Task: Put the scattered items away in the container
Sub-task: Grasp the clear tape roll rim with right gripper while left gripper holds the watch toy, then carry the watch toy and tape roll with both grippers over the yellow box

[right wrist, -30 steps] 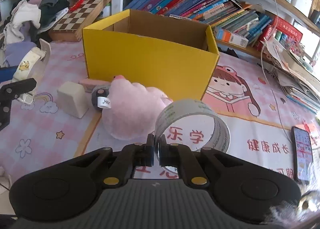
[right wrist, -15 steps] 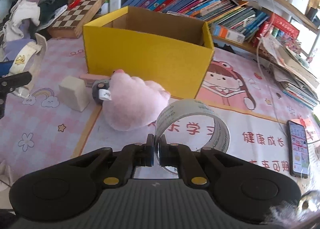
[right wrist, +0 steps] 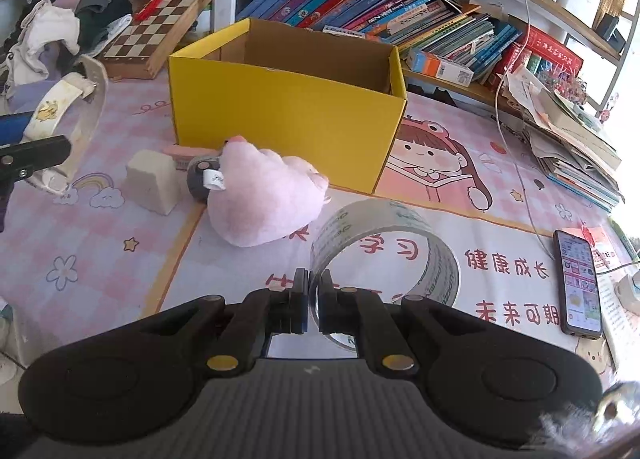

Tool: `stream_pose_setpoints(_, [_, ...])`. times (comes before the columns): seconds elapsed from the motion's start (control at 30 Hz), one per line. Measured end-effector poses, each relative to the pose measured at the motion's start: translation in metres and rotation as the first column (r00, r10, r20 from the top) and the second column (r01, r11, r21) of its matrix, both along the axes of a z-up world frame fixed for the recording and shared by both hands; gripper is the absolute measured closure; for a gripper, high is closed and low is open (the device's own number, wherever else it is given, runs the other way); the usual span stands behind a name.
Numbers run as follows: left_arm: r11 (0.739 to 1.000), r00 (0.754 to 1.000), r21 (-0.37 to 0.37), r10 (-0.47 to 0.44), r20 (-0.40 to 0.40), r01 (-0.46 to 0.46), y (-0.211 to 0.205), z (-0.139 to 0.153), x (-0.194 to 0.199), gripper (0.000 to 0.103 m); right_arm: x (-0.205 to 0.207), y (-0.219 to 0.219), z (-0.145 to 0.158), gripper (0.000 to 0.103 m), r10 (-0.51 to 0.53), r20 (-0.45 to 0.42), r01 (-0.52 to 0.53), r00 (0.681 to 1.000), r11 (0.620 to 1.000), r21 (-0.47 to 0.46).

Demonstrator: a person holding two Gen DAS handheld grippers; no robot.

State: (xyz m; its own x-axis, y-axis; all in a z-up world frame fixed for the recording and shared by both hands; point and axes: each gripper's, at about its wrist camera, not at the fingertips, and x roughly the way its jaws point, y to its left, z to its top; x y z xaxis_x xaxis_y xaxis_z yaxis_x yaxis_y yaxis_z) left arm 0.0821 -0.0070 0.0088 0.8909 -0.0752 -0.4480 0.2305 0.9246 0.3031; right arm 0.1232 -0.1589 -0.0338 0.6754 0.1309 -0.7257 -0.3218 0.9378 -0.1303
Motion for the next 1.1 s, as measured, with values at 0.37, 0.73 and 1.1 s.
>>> stream_pose_setpoints(0.37, [0.998,0.998,-0.030,-0.060,0.004,0.060,-0.006,0.010,-0.001,0.081,-0.005,0.010,0.008,0.098,0.049,-0.014,-0.049,0.999,0.999,-0.007])
stream_pose_setpoints(0.73, [0.993,0.994,-0.056,-0.106,0.009,0.106,-0.015,0.017,0.006,0.081,0.005,0.016,0.014,0.098,0.091,-0.015,-0.092,0.996,0.996,-0.012])
stream_pose_setpoints(1.1, [0.987,0.989,-0.074,-0.138,0.048,0.142,-0.020,0.031,0.026,0.081,0.023,0.024,0.034,0.098,0.167,0.028,-0.167,0.986,0.986,-0.008])
